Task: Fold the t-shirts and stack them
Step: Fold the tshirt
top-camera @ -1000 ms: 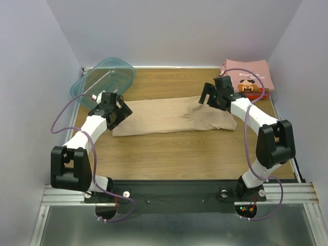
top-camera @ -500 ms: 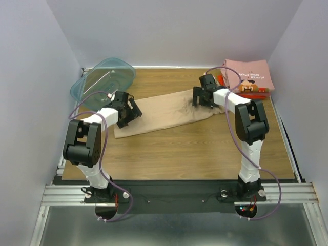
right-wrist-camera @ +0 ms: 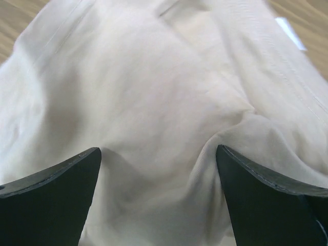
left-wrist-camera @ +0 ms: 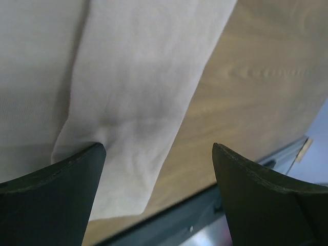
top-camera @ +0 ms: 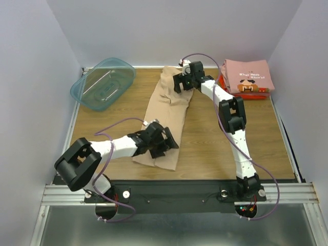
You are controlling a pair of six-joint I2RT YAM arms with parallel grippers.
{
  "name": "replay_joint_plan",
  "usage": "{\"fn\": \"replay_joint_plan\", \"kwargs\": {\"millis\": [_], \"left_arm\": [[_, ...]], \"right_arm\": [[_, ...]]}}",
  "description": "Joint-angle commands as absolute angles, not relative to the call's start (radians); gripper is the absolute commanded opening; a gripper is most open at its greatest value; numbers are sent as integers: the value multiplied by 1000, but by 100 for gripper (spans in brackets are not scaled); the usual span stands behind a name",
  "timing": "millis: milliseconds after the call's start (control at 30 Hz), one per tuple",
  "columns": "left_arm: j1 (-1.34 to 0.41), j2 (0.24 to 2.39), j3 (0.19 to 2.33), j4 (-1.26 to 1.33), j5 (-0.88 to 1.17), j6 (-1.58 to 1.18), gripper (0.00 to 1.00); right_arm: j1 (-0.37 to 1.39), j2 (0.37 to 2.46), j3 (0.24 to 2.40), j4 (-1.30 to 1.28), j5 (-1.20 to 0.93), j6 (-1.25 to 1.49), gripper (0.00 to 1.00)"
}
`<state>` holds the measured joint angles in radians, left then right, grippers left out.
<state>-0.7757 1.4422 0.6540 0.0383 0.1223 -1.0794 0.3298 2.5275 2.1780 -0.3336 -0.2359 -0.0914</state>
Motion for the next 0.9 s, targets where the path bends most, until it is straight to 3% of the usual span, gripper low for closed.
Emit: {"fn": "replay_joint_plan", "kwargs": {"millis": [0,300,567,700,867], "left_arm": [[-914,1470,693,-64,121,-1272,99],[-1025,1615,972,-124,80,-1175,99],[-1046,1456,1083,-339,-167,-1154,99],[-1026,1313,1049,-576,-343,-1201,99],[-854,1131,808,-647,-342,-1184,99]], "right_arm": [[350,2620,2325,-284,-469,-92,100],[350,2623,2388,-143,-376,-3,100],[350,2390,2318,-140,-388,106,100],[351,2141,2058,-143,-238,227,100],[379,1666,1364,-149,-143,476,100]]}}
